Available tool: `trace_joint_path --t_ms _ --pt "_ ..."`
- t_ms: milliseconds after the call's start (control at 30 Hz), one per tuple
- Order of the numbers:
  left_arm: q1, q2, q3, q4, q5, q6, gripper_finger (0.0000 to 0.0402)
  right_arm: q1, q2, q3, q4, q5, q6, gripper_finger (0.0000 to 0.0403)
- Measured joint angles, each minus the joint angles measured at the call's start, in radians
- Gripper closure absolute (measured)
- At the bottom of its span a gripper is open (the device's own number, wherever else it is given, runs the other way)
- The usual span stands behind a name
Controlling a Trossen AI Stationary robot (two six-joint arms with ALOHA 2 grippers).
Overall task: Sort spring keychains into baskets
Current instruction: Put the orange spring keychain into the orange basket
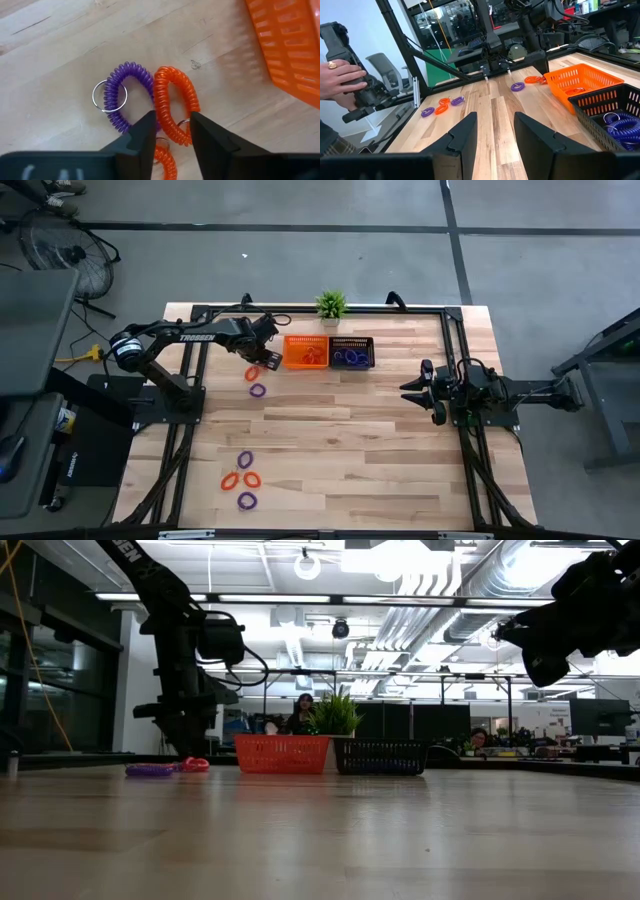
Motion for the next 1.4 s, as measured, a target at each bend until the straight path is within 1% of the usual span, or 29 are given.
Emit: trace_joint_path --t_ms 133,300,467,667,967,1167,1233,1400 --pt "0.0 0.0 0.0 0.0 0.0 0.0 0.0316 0.0 0.0 0.0 0.0 0.0 0.0 0.0279" --pt "0.0 0.0 0.0 0.001 -0.008 -0.005 0.0335 0.0 0.0 0.0 0.0 0.0 0.0 0.0279" --pt "0.0 0.004 0.0 0.011 -0.008 -0.006 0.0337 0.0 0.0 0.0 0.0 0.0 0.0 0.0279" --pt "-0.015 0.059 0.001 0.034 0.004 -0.005 0.0337 0.0 0.0 0.0 0.0 -0.001 0.0 0.0279" --pt "-0.049 0.128 0.003 0.042 -0.02 -0.002 0.0337 0.0 0.0 0.0 0.0 0.002 0.0 0.0279" --pt "-0.054 0.131 0.003 0.04 -0.03 0.024 0.0339 0.0 0.0 0.0 0.0 0.004 0.0 0.0279" --pt "-0.054 0.131 0.003 0.04 -0.028 0.025 0.0348 0.0 0.0 0.0 0.0 0.004 0.0 0.0279" --pt "-0.053 0.133 0.003 0.034 -0.027 0.028 0.0388 0.0 0.0 0.0 0.0 0.004 0.0 0.0279"
